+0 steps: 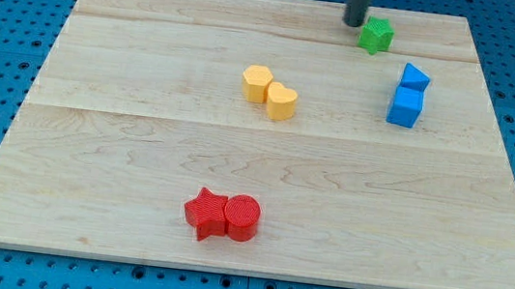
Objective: Separate the yellow blocks
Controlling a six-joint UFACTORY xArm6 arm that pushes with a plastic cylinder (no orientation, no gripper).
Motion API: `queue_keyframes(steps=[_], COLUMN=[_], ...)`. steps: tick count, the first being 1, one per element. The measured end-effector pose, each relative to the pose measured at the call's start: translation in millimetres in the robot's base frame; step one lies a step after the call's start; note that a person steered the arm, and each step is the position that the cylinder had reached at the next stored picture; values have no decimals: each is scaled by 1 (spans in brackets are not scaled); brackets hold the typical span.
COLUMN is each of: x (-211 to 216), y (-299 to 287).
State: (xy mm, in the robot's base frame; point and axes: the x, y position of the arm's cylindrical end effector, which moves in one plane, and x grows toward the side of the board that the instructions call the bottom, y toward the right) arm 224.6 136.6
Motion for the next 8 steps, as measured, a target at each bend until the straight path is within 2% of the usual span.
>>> queue_keyframes(steps=[3, 4, 5, 6, 7, 8], x=[31, 13, 27, 80, 142, 172], y=[25, -20, -104, -160, -147, -124])
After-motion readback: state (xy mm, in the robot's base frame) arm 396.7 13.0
